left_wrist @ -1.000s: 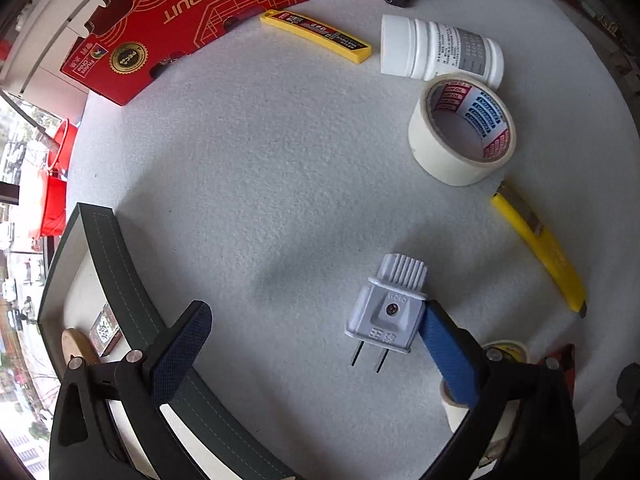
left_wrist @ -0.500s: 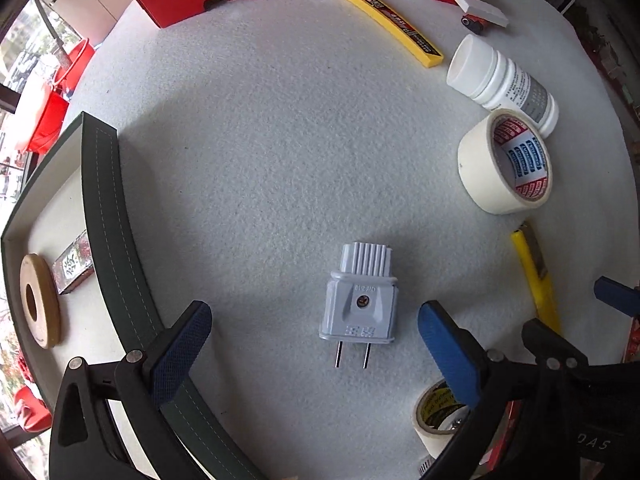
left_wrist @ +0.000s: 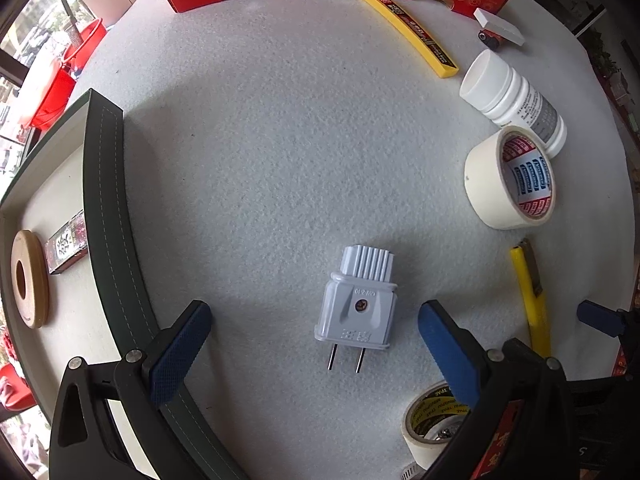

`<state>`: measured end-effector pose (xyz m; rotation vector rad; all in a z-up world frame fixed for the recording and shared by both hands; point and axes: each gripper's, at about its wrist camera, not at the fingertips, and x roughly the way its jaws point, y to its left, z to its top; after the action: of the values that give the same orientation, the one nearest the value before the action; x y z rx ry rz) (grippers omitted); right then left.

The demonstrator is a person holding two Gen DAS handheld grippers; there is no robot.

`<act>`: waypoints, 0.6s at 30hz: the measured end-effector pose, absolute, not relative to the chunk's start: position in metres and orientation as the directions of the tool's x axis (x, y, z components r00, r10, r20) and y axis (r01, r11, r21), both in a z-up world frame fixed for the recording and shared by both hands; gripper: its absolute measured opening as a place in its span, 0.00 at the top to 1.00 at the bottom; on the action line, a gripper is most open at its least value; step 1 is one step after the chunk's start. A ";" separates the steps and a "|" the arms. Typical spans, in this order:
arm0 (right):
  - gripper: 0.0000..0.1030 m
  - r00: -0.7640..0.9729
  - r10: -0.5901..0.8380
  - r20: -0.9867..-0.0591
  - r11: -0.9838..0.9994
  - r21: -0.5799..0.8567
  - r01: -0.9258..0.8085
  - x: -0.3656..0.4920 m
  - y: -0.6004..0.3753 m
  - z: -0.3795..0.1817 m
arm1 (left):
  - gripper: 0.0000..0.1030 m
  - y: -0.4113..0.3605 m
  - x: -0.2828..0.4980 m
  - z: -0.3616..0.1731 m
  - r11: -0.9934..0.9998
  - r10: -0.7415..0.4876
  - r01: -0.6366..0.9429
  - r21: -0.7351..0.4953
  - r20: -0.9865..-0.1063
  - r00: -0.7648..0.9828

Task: Organize rigid objects
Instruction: 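Close the left tool on the white plug while the right tool grasps the yellow knife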

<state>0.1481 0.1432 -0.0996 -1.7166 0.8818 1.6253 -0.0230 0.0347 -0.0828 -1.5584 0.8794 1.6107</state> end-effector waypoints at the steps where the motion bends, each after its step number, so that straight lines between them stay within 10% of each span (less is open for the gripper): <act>1: 0.05 0.018 -0.049 -0.999 -0.604 0.015 -0.797 0.147 0.141 -0.098 | 0.01 0.038 -0.023 -0.083 -0.504 0.027 -0.864 -0.010 -1.000 -0.004; 6: 0.49 0.012 -0.036 -0.999 -0.686 0.016 -0.728 0.120 0.121 -0.082 | 0.26 0.051 -0.012 -0.073 -0.411 0.034 -0.912 -0.011 -0.999 -0.004; 8: 0.83 0.014 -0.046 -0.999 -0.699 0.022 -0.714 0.117 0.119 -0.079 | 0.52 0.053 -0.005 -0.069 -0.379 0.041 -0.925 -0.011 -0.999 -0.005; 10: 0.83 0.012 -0.072 -0.997 -0.685 0.041 -0.727 0.116 0.119 -0.079 | 0.66 0.058 0.002 -0.068 -0.364 0.034 -0.931 -0.025 -0.999 0.014; 18: 0.83 -0.056 -0.031 -0.998 -0.609 0.064 -0.791 0.167 0.109 -0.048 | 0.66 0.026 0.004 -0.025 -0.354 0.106 -0.929 -0.109 -0.991 0.076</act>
<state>0.1666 0.1086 -0.0475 -1.6536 0.8811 1.7233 0.0042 0.0265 -0.0253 -1.4436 0.8746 1.4389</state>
